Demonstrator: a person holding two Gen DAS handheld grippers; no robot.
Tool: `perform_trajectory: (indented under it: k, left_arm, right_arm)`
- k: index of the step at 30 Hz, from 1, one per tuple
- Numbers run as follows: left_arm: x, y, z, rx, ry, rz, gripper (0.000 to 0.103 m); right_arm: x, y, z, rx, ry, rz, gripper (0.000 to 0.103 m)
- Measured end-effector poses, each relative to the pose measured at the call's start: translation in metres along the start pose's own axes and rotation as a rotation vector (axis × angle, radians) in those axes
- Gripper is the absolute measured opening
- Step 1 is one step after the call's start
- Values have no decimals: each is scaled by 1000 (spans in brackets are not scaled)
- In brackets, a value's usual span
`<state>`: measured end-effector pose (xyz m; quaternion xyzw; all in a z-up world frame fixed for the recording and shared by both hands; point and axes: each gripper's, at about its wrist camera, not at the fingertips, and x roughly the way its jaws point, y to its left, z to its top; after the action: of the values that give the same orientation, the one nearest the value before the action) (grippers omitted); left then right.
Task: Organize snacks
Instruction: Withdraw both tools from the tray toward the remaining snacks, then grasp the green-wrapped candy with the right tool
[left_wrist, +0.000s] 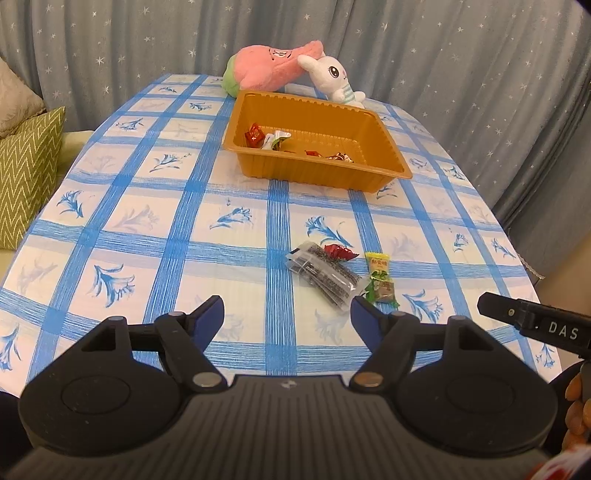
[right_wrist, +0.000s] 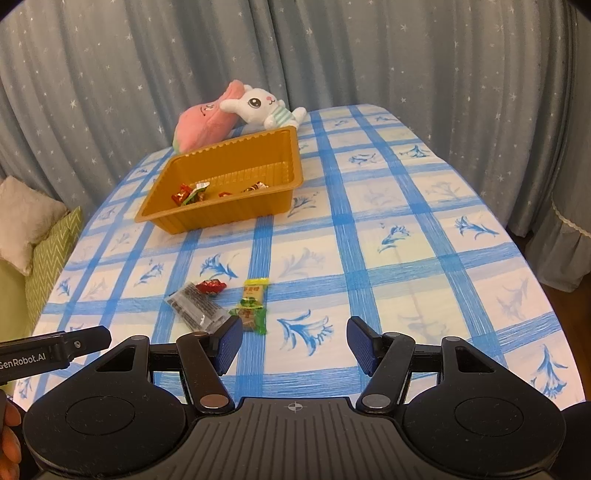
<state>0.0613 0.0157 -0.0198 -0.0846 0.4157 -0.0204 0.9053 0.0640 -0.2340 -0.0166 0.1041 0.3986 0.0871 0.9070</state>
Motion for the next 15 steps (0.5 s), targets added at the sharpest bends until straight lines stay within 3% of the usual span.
perform_trajectory:
  k: [9,15]
  left_arm:
    - [21,5,3,-11,27,8,73]
    - [40,11,8,-24,45,7,73]
  right_arm:
    - [25,3,-9,-60,32,-7,62]
    - [54,10,-18,-166,48,6,62]
